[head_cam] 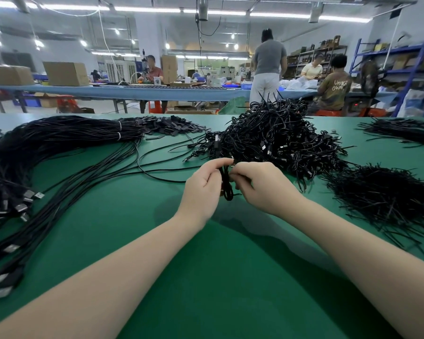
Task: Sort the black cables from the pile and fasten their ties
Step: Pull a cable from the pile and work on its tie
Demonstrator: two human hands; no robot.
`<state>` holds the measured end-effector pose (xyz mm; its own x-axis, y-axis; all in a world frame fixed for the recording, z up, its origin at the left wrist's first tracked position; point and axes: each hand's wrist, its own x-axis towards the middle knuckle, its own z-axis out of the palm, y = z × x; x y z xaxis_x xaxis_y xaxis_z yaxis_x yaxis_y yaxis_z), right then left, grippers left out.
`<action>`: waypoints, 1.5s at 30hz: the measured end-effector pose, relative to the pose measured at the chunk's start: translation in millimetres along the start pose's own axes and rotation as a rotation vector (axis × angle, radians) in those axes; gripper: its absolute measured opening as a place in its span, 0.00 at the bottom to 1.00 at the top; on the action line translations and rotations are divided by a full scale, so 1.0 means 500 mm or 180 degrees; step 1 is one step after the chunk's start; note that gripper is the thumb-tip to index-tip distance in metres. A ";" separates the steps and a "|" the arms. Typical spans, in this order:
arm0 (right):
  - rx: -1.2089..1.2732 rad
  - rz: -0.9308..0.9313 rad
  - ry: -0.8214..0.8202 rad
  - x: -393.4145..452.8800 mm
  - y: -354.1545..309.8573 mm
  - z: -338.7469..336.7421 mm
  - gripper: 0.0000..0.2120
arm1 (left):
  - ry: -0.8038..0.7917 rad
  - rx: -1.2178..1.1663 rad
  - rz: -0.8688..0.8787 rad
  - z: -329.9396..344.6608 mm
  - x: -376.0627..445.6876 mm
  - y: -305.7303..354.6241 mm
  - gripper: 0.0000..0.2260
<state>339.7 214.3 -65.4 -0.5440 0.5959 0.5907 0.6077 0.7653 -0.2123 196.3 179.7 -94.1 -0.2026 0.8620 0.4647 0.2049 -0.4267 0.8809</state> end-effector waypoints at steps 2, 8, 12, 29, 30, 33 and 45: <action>-0.0390 -0.0165 -0.0014 0.001 -0.001 -0.001 0.09 | 0.0013 -0.0169 -0.0302 -0.002 0.005 0.003 0.21; -0.1134 -0.0493 0.0257 -0.013 -0.005 -0.014 0.14 | -0.0396 -0.0842 -0.0974 -0.008 0.010 0.002 0.16; -0.0516 -0.0249 0.0352 -0.016 0.004 -0.003 0.10 | -0.0387 0.0023 -0.0431 -0.009 0.006 -0.009 0.17; -0.1401 -0.0777 0.0622 -0.019 0.001 0.007 0.04 | -0.0373 -0.1086 -0.1044 -0.017 0.007 0.014 0.08; -0.1314 -0.0704 0.0660 -0.019 0.003 0.008 0.03 | -0.0431 -0.1018 -0.1025 -0.016 0.006 0.015 0.10; -0.1013 -0.0366 0.0615 -0.024 0.008 0.013 0.04 | -0.0552 -0.0699 -0.0906 -0.011 0.006 0.007 0.17; -0.0858 -0.0204 0.0717 -0.016 0.007 0.021 0.05 | -0.0008 -0.0014 -0.0143 -0.011 0.009 -0.015 0.04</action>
<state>340.0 214.7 -79.2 -0.4630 0.4570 0.7594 0.7237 0.6897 0.0262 188.5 185.2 -98.0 -0.2090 0.8810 0.4245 0.1913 -0.3888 0.9012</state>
